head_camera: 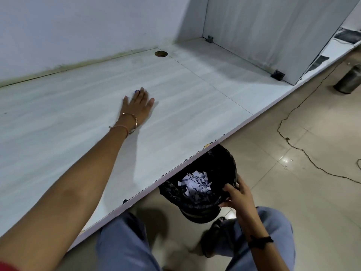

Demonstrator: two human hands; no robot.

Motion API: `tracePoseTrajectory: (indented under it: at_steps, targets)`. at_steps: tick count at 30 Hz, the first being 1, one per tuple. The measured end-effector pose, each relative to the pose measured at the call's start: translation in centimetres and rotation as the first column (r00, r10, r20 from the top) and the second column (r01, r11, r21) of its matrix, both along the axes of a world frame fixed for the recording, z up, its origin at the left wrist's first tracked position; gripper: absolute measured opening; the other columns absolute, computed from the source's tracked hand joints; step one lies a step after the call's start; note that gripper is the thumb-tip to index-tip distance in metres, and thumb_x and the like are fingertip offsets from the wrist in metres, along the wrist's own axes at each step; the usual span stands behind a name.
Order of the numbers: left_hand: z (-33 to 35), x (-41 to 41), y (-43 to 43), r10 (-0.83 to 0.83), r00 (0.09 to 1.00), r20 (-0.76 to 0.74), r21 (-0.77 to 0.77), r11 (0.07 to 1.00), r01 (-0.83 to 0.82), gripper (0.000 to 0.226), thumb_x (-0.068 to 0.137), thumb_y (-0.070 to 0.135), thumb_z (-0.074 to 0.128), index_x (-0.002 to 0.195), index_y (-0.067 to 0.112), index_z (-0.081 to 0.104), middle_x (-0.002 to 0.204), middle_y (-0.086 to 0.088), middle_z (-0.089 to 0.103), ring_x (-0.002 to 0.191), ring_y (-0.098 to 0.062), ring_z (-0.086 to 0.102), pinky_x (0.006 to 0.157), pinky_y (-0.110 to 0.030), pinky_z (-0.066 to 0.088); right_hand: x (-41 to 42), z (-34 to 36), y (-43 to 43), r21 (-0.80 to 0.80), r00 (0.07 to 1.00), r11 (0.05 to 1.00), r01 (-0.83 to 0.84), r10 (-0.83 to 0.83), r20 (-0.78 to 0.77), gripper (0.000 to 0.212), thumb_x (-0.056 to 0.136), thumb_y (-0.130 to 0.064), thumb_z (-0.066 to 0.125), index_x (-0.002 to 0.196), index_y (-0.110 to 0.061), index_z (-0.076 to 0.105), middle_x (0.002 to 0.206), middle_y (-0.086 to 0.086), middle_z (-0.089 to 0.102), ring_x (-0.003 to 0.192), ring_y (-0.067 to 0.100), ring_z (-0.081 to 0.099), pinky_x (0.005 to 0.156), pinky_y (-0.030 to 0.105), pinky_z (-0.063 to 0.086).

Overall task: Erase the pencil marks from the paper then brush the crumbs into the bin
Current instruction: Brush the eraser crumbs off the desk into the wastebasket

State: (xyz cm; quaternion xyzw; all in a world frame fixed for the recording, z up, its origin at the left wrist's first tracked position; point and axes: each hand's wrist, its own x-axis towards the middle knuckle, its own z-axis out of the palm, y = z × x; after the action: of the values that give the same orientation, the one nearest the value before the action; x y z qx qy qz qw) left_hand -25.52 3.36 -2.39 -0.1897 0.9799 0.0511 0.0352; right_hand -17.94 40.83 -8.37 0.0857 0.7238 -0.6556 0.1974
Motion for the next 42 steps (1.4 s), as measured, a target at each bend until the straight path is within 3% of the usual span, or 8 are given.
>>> tracePoseTrajectory:
  at_steps: [7, 12, 15, 20, 29, 34, 38, 42]
  targets:
    - [-0.2, -1.7, 2.5, -0.078, 0.997, -0.020, -0.108, 0.991, 0.076, 0.052, 0.106, 0.030, 0.014, 0.154, 0.011, 0.011, 0.162, -0.014, -0.001, 0.150, -0.028, -0.003, 0.116, -0.053, 0.007, -0.1, -0.2, 0.7, -0.004, 1.000, 1.000, 0.007, -0.007, -0.015, 0.043, 0.087, 0.007, 0.046, 0.123, -0.015, 0.056, 0.088, 0.008, 0.058, 0.055, 0.021, 0.053, 0.045, 0.030, 0.052]
    - [1.4, 3.0, 12.1, -0.497, 0.800, -0.336, 0.108, 0.824, 0.557, 0.038, 0.092, 0.018, 0.034, 0.096, -0.007, 0.062, 0.107, -0.033, 0.063, 0.093, -0.038, 0.069, 0.073, -0.038, 0.059, -0.1, -0.2, 0.9, -0.026, 1.000, 1.000, 0.001, -0.001, -0.028, 0.039, 0.089, 0.006, 0.046, 0.121, -0.014, 0.056, 0.100, 0.017, 0.061, 0.076, 0.028, 0.060, 0.046, 0.031, 0.054]
    - [3.0, 6.7, 12.0, -0.530, 0.844, -0.082, 0.019, 0.846, 0.533, 0.057, 0.095, 0.027, 0.018, 0.114, -0.011, 0.056, 0.134, -0.036, 0.048, 0.121, -0.042, 0.053, 0.088, -0.021, 0.046, -0.2, -0.4, 1.2, -0.034, 1.000, 0.999, 0.001, -0.002, -0.025, 0.038, 0.090, 0.005, 0.047, 0.121, -0.015, 0.056, 0.102, 0.019, 0.061, 0.078, 0.030, 0.061, 0.046, 0.030, 0.054]
    - [2.1, 3.2, 6.0, -0.381, 0.916, -0.129, 0.013, 0.923, 0.386, 0.060, 0.103, 0.035, 0.026, 0.146, -0.007, 0.029, 0.157, -0.023, 0.017, 0.147, -0.034, 0.017, 0.119, -0.045, 0.011, -0.6, -0.7, 1.4, -0.023, 1.000, 1.000, 0.001, -0.001, -0.019, 0.042, 0.088, 0.006, 0.047, 0.122, -0.016, 0.056, 0.099, 0.017, 0.060, 0.071, 0.030, 0.059, 0.048, 0.032, 0.055]
    - [3.4, -0.3, 8.8, -0.329, 0.935, -0.130, 0.108, 0.933, 0.343, 0.053, 0.104, 0.023, 0.031, 0.138, -0.018, 0.033, 0.149, -0.035, 0.027, 0.142, -0.042, 0.028, 0.118, -0.039, 0.017, -0.7, -0.5, 1.5, -0.014, 0.999, 1.000, 0.005, -0.006, -0.032, 0.047, 0.089, 0.005, 0.047, 0.128, -0.020, 0.053, 0.100, 0.014, 0.060, 0.071, 0.027, 0.061, 0.048, 0.033, 0.055]
    - [14.9, 10.1, 18.9, -0.603, 0.789, 0.119, 0.332, 0.773, 0.540, 0.043, 0.102, -0.009, 0.014, 0.127, -0.022, -0.017, 0.150, -0.038, -0.004, 0.145, -0.040, 0.015, 0.102, -0.022, 0.015, -0.8, -0.6, 1.4, -0.012, 0.999, 1.000, 0.015, -0.015, -0.029, 0.045, 0.090, 0.005, 0.047, 0.129, -0.017, 0.052, 0.100, 0.015, 0.059, 0.065, 0.030, 0.058, 0.044, 0.030, 0.054]
    - [5.2, 6.6, 15.3, -0.561, 0.826, -0.056, 0.341, 0.766, 0.544, 0.049, 0.101, 0.011, 0.027, 0.137, -0.023, 0.025, 0.148, -0.031, 0.030, 0.140, -0.040, 0.031, 0.116, -0.029, 0.017, -0.6, -0.4, 1.6, -0.015, 1.000, 1.000, 0.014, -0.014, -0.024, 0.044, 0.089, 0.006, 0.047, 0.124, -0.019, 0.055, 0.093, 0.012, 0.060, 0.066, 0.031, 0.058, 0.045, 0.031, 0.055]
    - [0.9, 2.6, 7.8, -0.311, 0.949, -0.056, 0.121, 0.941, 0.316, 0.051, 0.106, 0.030, 0.022, 0.153, 0.009, 0.018, 0.162, -0.008, 0.009, 0.150, -0.017, 0.009, 0.119, -0.033, 0.005, -0.3, -0.4, 1.4, -0.012, 1.000, 1.000, 0.016, -0.016, -0.021, 0.041, 0.089, 0.007, 0.046, 0.122, -0.015, 0.056, 0.089, 0.011, 0.058, 0.068, 0.029, 0.058, 0.044, 0.030, 0.054]
